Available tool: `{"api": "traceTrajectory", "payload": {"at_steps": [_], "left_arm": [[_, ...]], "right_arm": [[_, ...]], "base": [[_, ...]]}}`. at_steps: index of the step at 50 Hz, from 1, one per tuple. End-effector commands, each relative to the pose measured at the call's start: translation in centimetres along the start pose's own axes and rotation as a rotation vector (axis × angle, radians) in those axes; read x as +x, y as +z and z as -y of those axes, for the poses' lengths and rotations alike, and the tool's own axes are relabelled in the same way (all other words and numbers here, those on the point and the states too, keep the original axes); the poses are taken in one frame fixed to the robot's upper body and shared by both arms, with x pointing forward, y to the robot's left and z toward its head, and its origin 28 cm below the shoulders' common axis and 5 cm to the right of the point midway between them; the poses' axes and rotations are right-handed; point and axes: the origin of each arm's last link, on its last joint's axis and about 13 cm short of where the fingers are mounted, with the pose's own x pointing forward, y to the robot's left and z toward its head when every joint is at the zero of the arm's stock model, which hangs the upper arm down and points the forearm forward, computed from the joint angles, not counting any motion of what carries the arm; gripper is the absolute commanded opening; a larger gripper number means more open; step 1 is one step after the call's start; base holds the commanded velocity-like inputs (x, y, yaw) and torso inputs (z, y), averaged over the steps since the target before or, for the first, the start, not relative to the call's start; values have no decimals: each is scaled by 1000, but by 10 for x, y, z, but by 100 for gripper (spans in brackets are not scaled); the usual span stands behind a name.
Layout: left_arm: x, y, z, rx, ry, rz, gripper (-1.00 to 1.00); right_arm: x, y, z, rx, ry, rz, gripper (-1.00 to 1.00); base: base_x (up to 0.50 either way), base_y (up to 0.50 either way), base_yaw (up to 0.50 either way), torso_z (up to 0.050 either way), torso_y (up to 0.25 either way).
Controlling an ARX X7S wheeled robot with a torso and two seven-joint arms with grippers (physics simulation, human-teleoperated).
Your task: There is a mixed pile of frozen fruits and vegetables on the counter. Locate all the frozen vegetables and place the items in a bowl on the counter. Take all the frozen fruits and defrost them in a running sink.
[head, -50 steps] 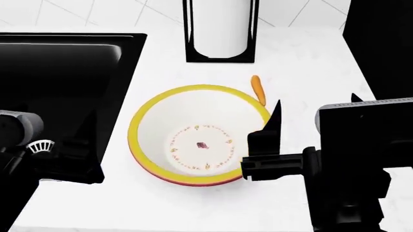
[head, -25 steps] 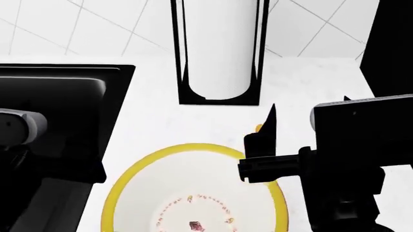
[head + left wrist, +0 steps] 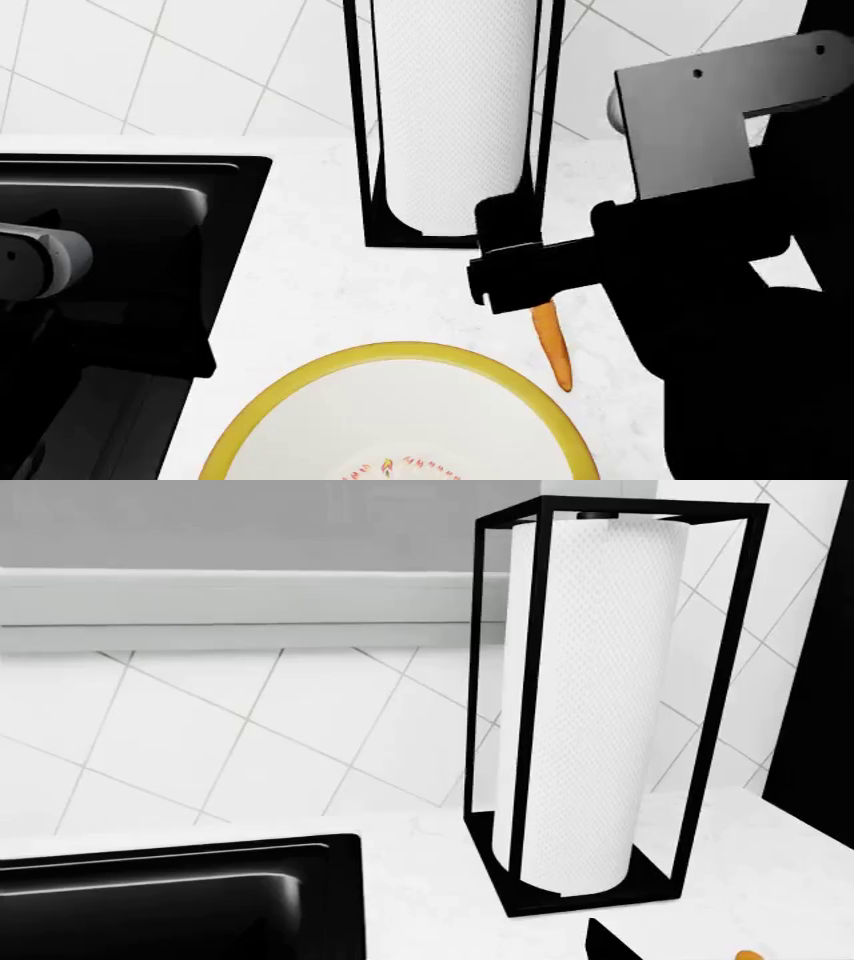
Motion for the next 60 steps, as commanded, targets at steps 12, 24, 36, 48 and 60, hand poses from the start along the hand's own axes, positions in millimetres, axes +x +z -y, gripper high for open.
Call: {"api": "traceTrajectory", "payload": {"at_steps": [12,24,36,48,60], "left_arm": [[-3,-1,0,3,-5,4,100],[-7,-5,0,19,-12,-14,100],[-7,-1,-2,25,-7,-4,100],[-8,-2,-3,28,-10,-12,100],[-13,-5,-5,37,-3,-21,100]], "right_arm": [[11,73,43,115,159,-557,100],[57,53,43,207,194,-693,100],[94,43,37,259,202,-788,100],[118,19,31,281,135,-814,100],[125,-10,25,308,132,-855,100]], "base": [[0,0,0,0,0],[0,0,0,0,0],[0,0,0,0,0],[0,0,0,0,0],[0,0,0,0,0]]}}
